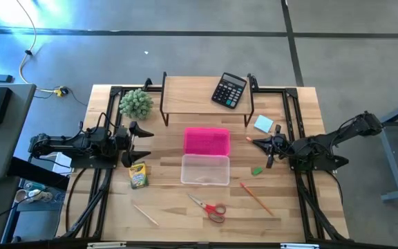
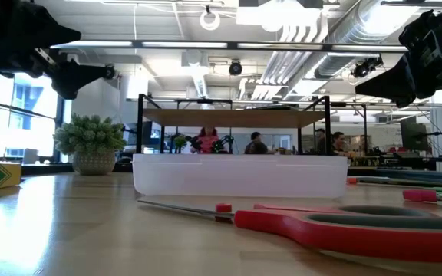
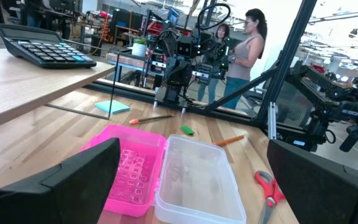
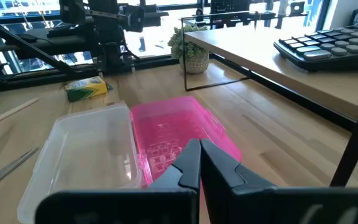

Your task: Pack school essentials

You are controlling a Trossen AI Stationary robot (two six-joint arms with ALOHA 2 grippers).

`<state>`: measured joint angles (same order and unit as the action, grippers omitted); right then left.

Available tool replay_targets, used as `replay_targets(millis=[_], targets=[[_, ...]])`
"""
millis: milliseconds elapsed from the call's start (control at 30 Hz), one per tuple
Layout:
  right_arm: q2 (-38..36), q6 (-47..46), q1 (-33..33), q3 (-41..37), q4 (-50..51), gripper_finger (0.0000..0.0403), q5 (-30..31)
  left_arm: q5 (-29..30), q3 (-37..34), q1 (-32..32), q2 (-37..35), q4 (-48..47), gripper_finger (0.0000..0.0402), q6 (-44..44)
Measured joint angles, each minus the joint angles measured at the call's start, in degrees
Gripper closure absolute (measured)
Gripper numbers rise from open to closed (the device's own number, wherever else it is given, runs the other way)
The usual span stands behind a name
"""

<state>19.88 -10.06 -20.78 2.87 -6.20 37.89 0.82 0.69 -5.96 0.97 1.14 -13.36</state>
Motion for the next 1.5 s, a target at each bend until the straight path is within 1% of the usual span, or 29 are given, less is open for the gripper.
replay_targets(millis=[667, 867, 1033, 1200, 1333, 1400, 1500], targets=[[0.02, 0.00, 0.00, -0.01, 0.00, 0.0403, 0.00, 0.05, 0.00, 0.01, 0.01, 0.04, 0.0007, 0.02], [0.00, 0.00, -0.01, 0.01, 0.00, 0.0403, 0.00, 6.38, 0.00, -0.03, 0.00, 0.44, 0.0007, -0.86], [0.00, 0.00, 0.00, -0.01, 0.00, 0.0403, 0.00, 9.34, 0.00, -0.03, 0.26, 0.81, 0.0007, -2.83], [0.01, 0.00, -0.01, 0.01, -0.01, 0.0403, 0.00, 14.03, 0.05, -0.01, 0.37, 1.36, 0.0007, -3.29], [0.02, 0.00, 0.00, 0.00, -0.01, 0.0403, 0.00, 17.50, 2.52, 0.03, 1.42, -1.69, 0.0007, -5.04], [0.00, 0.01, -0.01, -0.01, -0.02, 0.0403, 0.00, 19.73, 3.87, 0.03, 3.08, -4.32, 0.0007, -6.99], [0.00, 0.02, 0.00, -0.01, 0.00, 0.0403, 0.00, 21.59, 6.80, 0.03, 6.32, -7.04, 0.0007, -10.26]])
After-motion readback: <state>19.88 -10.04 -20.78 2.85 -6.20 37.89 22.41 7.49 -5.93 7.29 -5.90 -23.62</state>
